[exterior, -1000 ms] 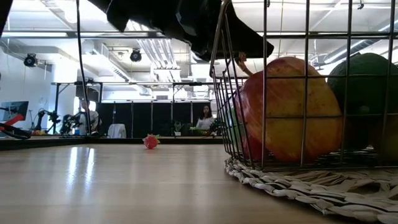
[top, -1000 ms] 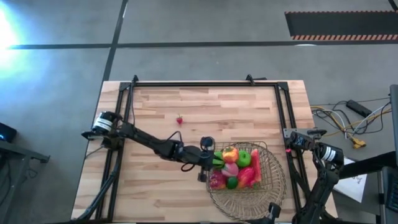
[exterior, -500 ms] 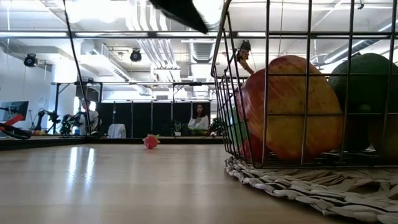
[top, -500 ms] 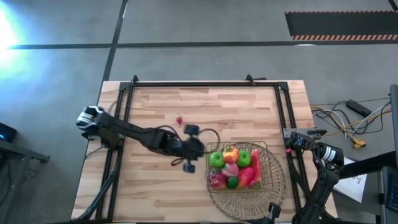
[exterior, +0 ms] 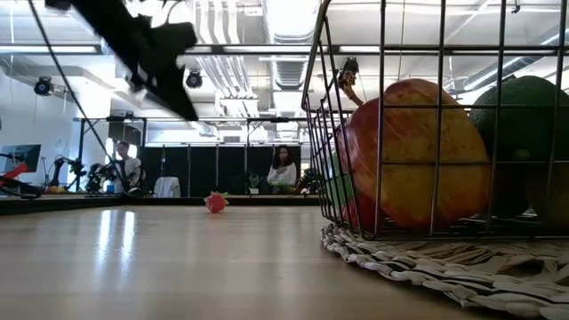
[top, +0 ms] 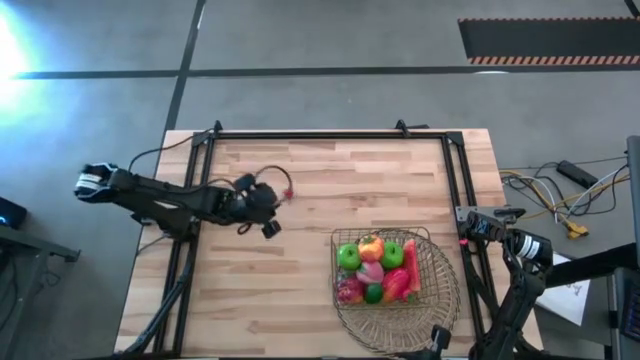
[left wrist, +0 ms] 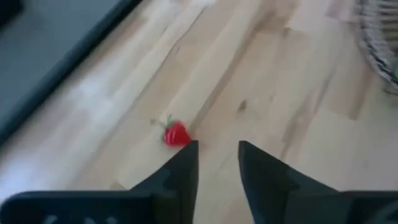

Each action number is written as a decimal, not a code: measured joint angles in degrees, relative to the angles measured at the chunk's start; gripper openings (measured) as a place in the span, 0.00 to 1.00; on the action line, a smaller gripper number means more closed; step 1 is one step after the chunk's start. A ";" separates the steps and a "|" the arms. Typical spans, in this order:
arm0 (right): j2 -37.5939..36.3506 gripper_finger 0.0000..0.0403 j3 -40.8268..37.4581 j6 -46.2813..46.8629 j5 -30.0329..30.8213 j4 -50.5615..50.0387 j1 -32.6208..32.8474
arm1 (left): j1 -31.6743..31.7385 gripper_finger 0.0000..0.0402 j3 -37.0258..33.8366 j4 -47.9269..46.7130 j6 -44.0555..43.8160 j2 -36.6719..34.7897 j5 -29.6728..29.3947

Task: Build produce basket
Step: Put the strawberry into the wire basket

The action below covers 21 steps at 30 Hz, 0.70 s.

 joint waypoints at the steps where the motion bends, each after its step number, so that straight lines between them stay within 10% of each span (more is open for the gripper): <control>1: 0.00 0.11 0.00 0.01 0.02 -0.01 -0.05 | 1.61 0.26 -2.74 2.64 -1.03 -0.93 1.33; 12: 0.00 0.11 0.00 -2.71 0.01 -0.04 -1.88 | 17.60 0.60 -19.33 36.43 -7.10 1.54 4.87; 21: 0.00 0.11 0.00 -5.13 0.01 -0.04 -2.41 | 23.34 0.59 -17.05 44.62 -12.43 15.83 12.00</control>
